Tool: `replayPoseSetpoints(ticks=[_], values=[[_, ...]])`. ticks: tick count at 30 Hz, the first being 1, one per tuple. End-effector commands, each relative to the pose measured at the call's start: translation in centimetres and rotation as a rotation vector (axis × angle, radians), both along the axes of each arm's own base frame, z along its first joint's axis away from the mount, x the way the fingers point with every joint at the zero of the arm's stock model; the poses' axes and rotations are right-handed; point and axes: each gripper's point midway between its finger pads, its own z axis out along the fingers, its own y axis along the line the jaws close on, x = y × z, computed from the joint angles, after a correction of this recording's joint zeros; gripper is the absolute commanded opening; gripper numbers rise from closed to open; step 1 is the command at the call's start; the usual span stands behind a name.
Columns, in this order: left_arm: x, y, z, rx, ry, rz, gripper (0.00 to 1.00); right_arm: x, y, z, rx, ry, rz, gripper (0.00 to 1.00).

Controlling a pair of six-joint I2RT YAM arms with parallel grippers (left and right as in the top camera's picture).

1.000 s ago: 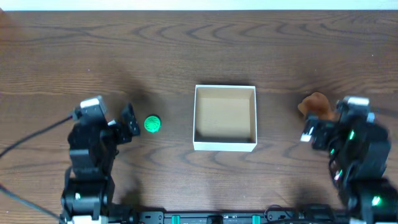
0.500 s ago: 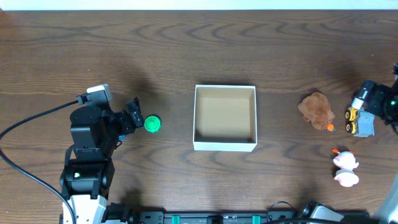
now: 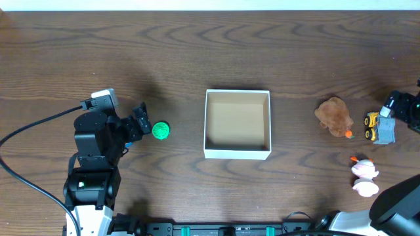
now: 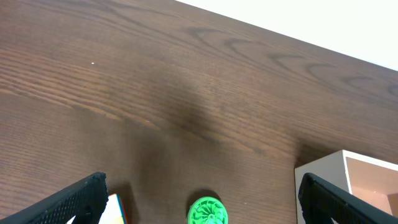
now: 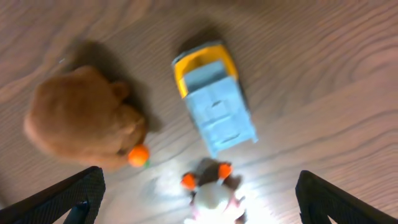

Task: Pack container
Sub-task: 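Move the right gripper over the yellow-blue toy truck and grasp it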

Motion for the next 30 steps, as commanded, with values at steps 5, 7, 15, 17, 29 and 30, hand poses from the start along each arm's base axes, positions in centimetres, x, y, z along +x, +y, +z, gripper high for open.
replayPoseSetpoints(ticks=[5, 7, 15, 17, 29, 30], values=[[0.3, 0.4, 1.4, 0.006, -0.033, 0.018, 0.98, 0.9, -1.5, -1.8, -0.037, 0.040, 0.083, 0.99], [0.4, 0.4, 1.5, 0.006, -0.037, 0.018, 0.98, 1.2, -0.8, -2.6, 0.000, 0.037, 0.136, 0.99], [0.5, 0.4, 1.8, 0.006, -0.051, 0.018, 0.98, 1.3, -0.7, -5.4, 0.044, 0.083, 0.174, 0.99], [0.5, 0.4, 1.8, 0.006, -0.051, 0.018, 0.98, 1.3, -0.6, -6.1, 0.051, 0.097, 0.189, 0.99], [0.5, 0.7, 1.8, 0.016, -0.051, 0.034, 0.98, 1.5, -1.9, -8.5, 0.014, 0.127, 0.188, 0.99], [0.5, 0.7, 1.8, 0.016, -0.050, 0.034, 0.98, 1.5, -1.9, -8.5, 0.013, 0.126, 0.188, 0.99]])
